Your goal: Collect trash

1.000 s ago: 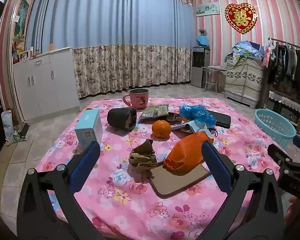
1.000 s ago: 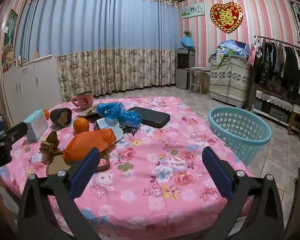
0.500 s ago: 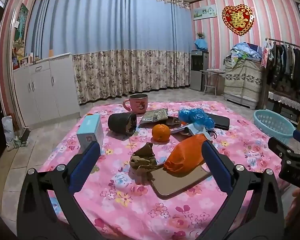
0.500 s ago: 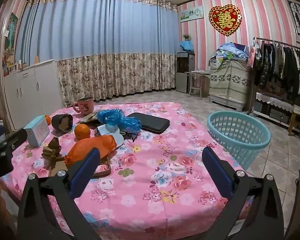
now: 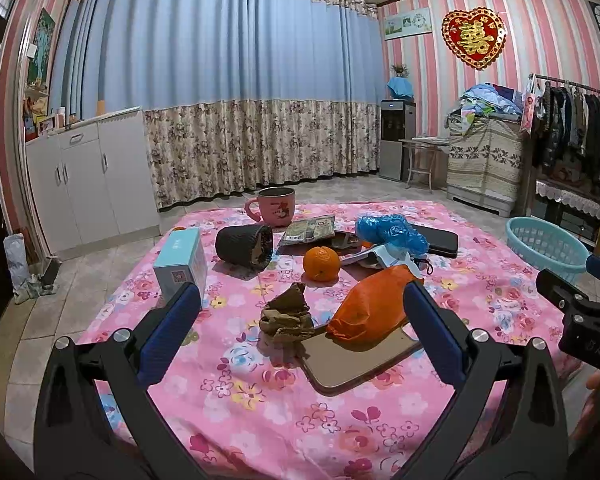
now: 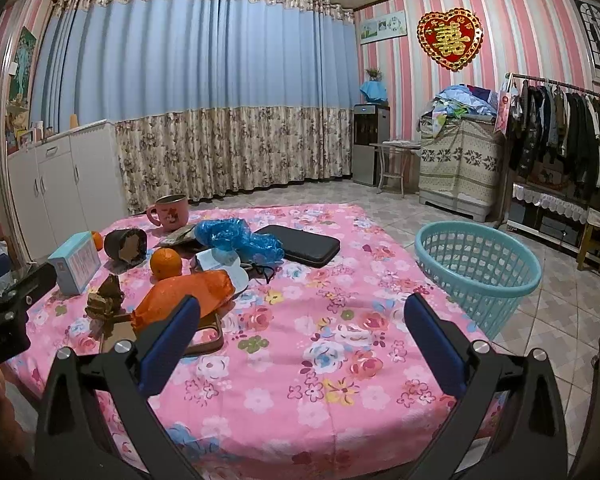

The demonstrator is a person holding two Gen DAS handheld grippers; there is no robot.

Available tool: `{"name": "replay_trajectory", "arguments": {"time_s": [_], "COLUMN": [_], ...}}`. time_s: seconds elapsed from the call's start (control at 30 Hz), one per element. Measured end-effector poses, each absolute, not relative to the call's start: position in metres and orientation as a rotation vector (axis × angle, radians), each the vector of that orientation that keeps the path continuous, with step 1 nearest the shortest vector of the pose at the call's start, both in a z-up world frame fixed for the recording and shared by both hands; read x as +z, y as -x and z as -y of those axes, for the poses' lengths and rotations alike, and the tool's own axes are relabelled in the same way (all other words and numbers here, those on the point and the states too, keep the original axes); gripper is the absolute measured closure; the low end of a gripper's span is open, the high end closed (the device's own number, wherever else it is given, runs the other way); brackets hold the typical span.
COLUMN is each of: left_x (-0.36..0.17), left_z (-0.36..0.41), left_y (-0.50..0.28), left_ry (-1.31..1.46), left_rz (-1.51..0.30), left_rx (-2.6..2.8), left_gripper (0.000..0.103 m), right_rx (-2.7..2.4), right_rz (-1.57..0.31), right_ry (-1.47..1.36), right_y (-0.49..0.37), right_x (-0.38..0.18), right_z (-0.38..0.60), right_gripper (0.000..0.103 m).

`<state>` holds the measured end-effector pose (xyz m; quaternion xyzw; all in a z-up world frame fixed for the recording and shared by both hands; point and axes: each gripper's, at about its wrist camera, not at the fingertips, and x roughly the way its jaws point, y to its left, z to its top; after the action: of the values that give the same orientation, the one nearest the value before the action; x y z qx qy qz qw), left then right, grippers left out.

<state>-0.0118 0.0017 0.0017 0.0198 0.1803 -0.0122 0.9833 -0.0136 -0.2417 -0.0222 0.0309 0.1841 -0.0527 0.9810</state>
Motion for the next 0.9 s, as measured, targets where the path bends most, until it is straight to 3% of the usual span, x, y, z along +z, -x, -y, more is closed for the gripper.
{"name": "replay_trajectory", "arguments": {"time_s": [0.9], "left_x": [0.0034], "left_z": [0.0005], "left_y": [0.0143], "left_ry": [-0.048], "left_rz": [-0.361], "left_rx": [-0.032], "left_gripper": [0.005], "right_rx": [-0.116], "right_rz": [-0.361], "right_ry": [-0.055], "right_y": [0.0178], "right_x": [-0.0225], "right_z": [0.2442], "right_gripper": [0.004]}}
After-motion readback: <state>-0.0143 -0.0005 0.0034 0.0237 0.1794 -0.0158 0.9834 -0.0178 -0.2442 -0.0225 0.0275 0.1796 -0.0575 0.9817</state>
